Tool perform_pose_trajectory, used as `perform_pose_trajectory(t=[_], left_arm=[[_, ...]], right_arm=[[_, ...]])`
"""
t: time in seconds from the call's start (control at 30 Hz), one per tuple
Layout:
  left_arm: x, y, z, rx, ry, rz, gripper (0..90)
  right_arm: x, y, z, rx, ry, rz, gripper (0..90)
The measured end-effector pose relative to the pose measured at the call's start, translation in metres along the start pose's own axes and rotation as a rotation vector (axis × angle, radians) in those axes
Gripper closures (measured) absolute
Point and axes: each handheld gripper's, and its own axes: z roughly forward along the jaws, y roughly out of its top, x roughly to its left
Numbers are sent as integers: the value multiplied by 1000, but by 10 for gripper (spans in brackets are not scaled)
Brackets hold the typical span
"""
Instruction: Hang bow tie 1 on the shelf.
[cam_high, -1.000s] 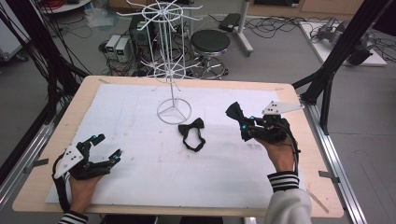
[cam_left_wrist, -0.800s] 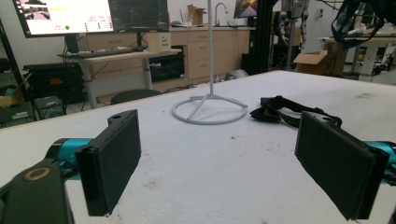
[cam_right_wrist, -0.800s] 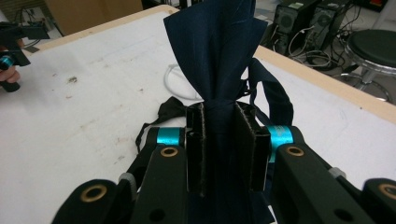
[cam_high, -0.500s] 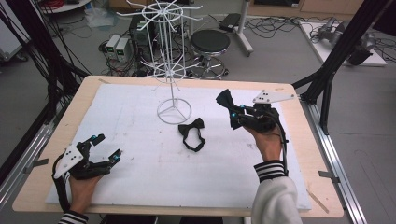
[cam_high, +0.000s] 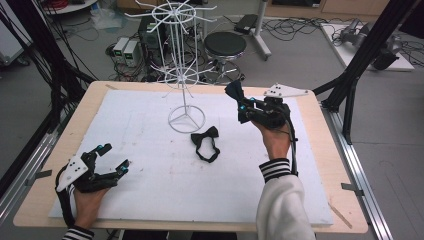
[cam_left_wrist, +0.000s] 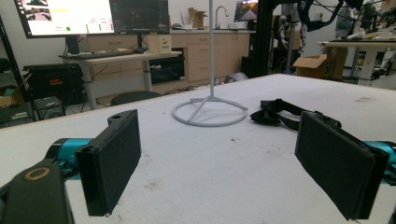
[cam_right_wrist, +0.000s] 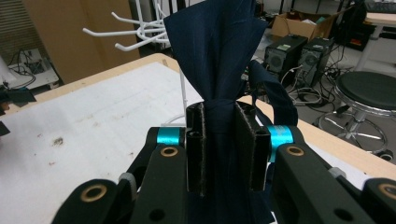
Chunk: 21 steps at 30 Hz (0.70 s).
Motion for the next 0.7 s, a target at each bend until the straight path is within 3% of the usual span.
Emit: perform_pose_trajectory(t=[0.7], left_arm=[[0,0,0,-2,-1,-3,149]], right_arm=[[4,34,33,-51,2,-19,755]])
